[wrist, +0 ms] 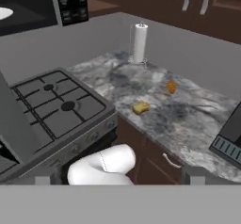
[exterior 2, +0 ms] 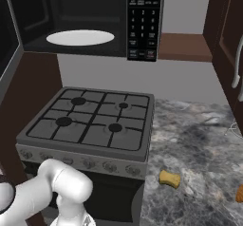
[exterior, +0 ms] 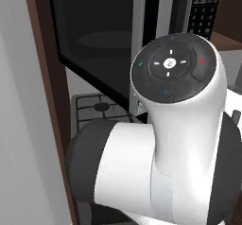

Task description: Place the sponge inside the microwave to prepare for sanitizing.

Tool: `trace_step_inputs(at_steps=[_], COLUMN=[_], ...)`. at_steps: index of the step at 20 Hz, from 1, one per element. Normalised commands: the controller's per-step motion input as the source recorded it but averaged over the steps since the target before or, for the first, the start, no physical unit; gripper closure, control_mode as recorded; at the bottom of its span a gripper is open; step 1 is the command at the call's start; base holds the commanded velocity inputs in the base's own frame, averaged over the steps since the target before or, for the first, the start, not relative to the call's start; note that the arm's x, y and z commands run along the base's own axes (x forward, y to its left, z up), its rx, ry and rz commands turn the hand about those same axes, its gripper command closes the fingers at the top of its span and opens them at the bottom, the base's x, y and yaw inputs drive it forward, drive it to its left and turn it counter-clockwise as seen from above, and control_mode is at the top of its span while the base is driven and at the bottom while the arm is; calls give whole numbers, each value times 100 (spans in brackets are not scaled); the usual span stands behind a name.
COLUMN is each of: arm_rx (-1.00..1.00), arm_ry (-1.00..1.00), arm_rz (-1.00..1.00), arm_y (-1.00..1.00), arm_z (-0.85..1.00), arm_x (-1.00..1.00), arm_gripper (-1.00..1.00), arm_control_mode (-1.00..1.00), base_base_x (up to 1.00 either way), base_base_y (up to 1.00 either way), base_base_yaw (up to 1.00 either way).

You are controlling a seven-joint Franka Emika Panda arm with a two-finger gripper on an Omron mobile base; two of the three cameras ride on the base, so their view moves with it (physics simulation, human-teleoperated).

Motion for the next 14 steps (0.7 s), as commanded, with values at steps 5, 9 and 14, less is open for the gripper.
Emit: trace_step_inputs(at_steps=[5,9,14], arm_rx=[13,17,22], arm_ry=[3,11,30], arm_rz=[20,20,14], arm_y=[-93,-93,-74], arm_z=[0,0,-16], arm_x=[-55,-17,0], arm_gripper=[-100,-100,-100], arm_control_mode=[-100,-100,-100], base_base_x=[0,0,0], base_base_y=[0,0,0], base_base_yaw=[0,0,0])
